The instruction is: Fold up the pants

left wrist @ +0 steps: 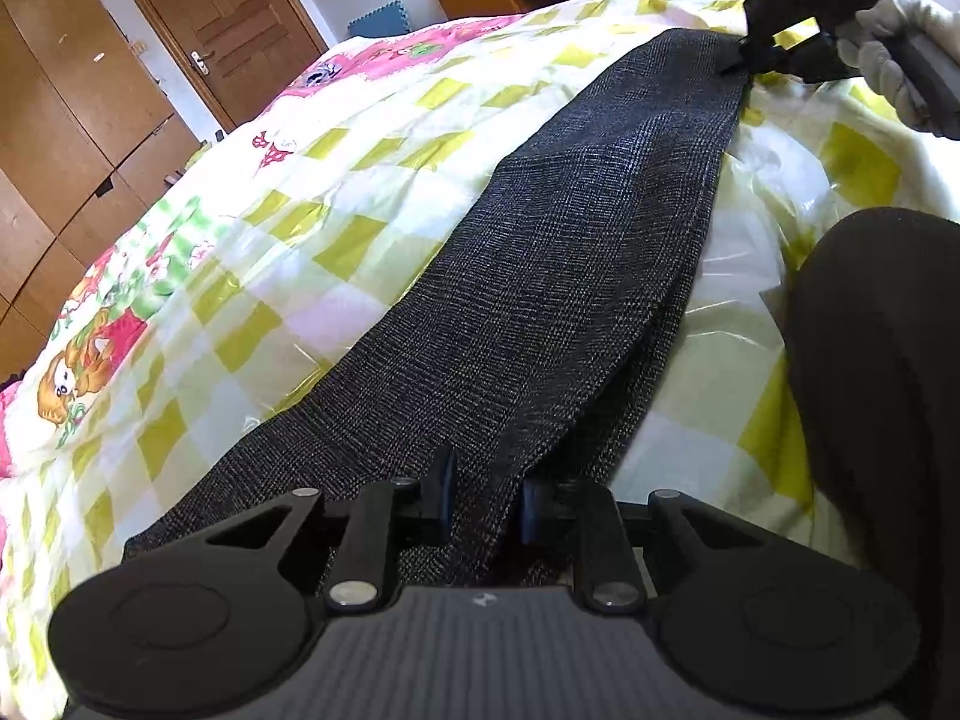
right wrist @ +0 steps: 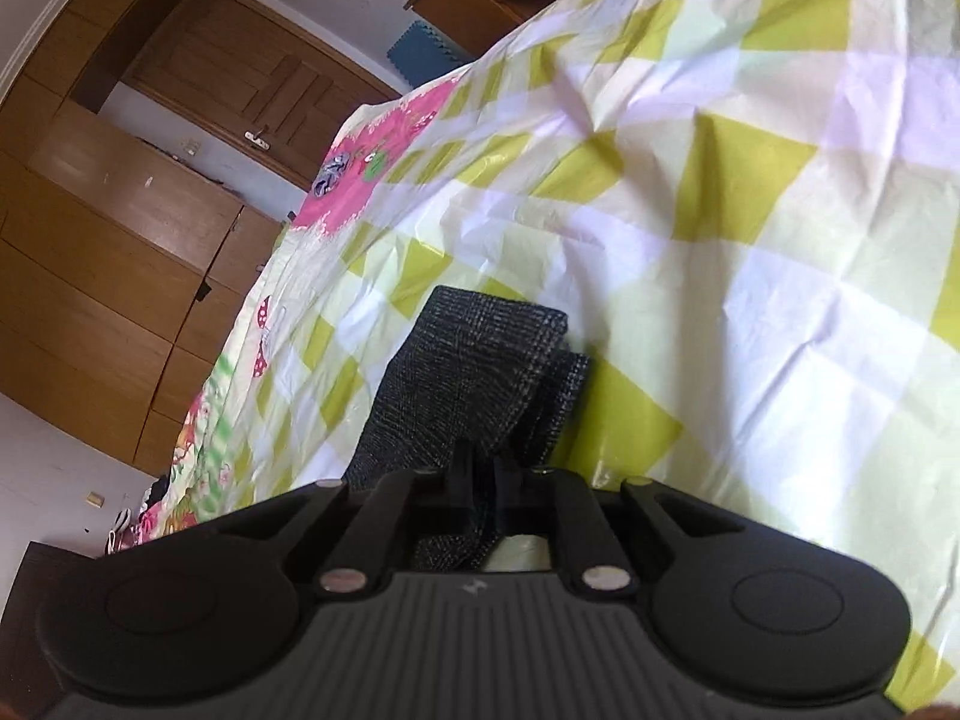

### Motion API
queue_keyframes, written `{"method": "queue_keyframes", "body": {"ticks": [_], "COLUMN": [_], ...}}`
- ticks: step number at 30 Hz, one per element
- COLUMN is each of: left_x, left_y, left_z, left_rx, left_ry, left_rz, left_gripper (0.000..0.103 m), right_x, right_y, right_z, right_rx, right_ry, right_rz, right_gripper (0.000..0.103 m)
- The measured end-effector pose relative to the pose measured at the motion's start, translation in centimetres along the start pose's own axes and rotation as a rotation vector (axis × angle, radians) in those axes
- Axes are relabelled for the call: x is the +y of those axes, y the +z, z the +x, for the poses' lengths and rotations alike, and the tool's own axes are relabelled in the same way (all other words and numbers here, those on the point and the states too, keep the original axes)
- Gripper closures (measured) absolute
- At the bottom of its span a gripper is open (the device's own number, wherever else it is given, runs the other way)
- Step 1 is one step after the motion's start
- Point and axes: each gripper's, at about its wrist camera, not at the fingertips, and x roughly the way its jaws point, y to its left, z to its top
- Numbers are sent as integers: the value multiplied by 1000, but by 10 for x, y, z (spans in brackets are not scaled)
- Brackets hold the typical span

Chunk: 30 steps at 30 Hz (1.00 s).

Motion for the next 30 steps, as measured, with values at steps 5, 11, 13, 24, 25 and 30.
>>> {"method": "queue_keyframes", "body": {"ticks": [5,11,13,24,25,30], "left_x": [-1,-2,-2,3,3,4], "left_y": [0,-1,0,-3,-4,-2], "left_z": [0,0,0,0,1,2], "left_rx": [-2,-4,-4,-11,-12,-10], "left_ry": [4,8,6,-6,-7,-7], "left_rz": [9,7,4,-23,-22,-33], "left_gripper": [68,68,68,67,67,67], "right_x": [-12,-9,-10,-10,-10,-8], "right_y": [-1,-1,1,-12,-11,-8], "right_z": [-6,14,22,8,14,28], "right_rx": [-7,2,11,27,32,39], "right_ry": [-4,-8,0,54,54,89], "right_rz": [62,65,89,60,69,123], "right_gripper": [86,78,76,67,67,65]}}
